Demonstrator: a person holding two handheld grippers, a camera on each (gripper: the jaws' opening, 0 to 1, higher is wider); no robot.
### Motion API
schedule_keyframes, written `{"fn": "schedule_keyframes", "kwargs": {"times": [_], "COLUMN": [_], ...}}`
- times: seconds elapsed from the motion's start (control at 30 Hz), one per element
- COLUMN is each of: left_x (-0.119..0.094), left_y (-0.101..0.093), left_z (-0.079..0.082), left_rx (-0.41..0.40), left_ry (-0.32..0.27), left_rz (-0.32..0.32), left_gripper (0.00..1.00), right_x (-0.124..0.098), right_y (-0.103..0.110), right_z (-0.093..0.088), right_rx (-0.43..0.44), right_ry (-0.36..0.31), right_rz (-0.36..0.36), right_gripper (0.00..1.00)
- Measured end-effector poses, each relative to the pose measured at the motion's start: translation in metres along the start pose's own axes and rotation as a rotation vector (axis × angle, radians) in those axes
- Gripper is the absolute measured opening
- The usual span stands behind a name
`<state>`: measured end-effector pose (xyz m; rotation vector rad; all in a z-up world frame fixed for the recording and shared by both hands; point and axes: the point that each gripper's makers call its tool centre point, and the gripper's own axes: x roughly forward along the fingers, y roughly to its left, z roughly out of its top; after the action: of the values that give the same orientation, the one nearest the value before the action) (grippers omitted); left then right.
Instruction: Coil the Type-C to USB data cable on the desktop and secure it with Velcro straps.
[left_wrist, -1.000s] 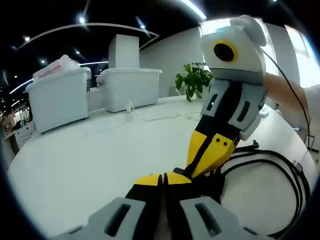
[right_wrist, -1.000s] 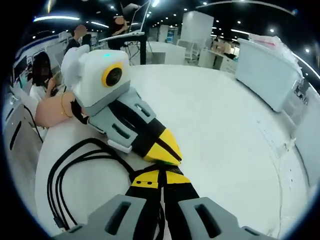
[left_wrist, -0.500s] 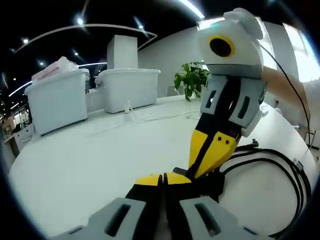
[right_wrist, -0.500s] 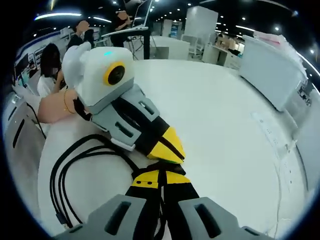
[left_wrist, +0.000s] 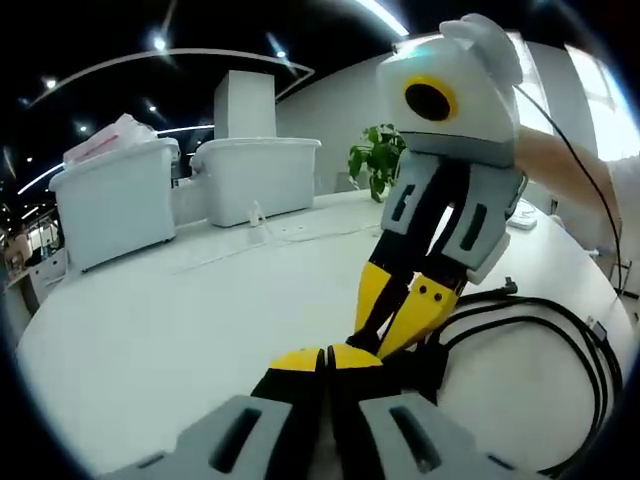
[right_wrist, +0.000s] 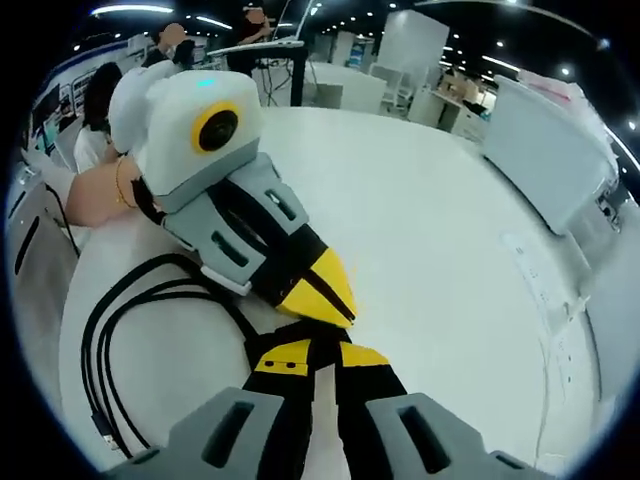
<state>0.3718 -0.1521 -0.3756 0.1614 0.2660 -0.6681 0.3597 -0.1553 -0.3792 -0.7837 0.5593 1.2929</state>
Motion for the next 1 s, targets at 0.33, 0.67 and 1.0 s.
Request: {"fn": "schedule_keyframes", "kwargs": {"times": [0.33,0.67,1.0], "left_x": [0.000,0.000,0.000], "left_y": [0.000,0.000,0.000], "left_z": [0.000,0.000,0.000], "left_rx": [-0.007,-0.019,-0.022], "left_ry": [-0.002,-0.006,-0.009], "left_rz": [0.000,-0.002,0.000], "left_gripper": [0.04,0.04,0.04], "right_x": [-0.005,0.000,0.003], "right_y": [-0.014,0.008,-0.010], "right_z": [0.003,-0.001,-0.002], "right_rx": [-0.080,-0.035,0.051], "right_ry": [-0.042,-0.034,-0.092], "right_rz": [-0.078,0.017,0.008], "right_gripper": [0.11,0.05,0.09]}}
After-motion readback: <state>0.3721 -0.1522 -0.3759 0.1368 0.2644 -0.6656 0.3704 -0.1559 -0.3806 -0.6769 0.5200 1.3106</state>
